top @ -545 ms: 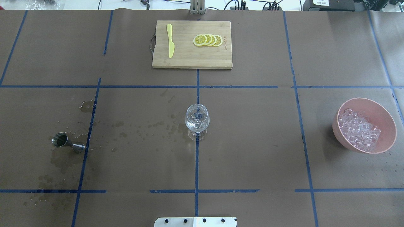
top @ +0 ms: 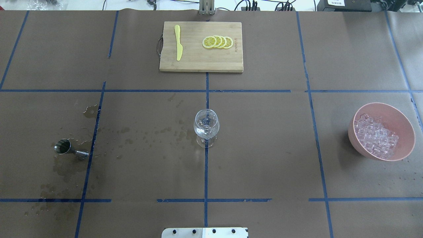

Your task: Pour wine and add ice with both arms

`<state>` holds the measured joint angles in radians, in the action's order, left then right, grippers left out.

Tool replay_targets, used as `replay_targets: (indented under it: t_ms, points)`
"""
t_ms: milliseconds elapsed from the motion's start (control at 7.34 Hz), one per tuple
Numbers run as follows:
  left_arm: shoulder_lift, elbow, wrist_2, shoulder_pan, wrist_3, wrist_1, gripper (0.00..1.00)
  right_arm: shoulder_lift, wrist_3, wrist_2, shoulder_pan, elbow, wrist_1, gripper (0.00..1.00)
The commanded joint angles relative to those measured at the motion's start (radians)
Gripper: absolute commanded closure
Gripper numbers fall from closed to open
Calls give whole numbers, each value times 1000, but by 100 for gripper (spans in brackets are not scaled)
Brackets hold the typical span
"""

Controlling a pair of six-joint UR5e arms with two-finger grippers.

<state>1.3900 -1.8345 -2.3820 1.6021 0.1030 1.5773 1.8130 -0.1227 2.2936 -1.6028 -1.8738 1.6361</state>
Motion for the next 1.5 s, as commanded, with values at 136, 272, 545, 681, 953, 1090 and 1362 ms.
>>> replay_targets:
  t_ms: [136,272,545,681,953,1090,1362]
  points:
    - [24,1,4,-4,6,106,0,-65,3,-2,0,-53,-2,0]
    - [27,27,-6,-2,1,232,0,-73,2,1,0,-71,-2,0]
    - [17,58,-19,-2,3,480,0,-63,70,23,0,-67,-126,0]
    - [30,85,-13,-2,-12,664,0,-64,136,24,0,-64,-168,0]
    - [-11,144,-81,-1,-104,948,0,-70,138,27,1,-65,-198,0]
    - [-8,156,-74,-2,-123,1093,0,-70,147,36,3,-65,-228,0]
    - [4,65,22,-87,-387,1151,0,-64,146,37,4,-64,-231,0]
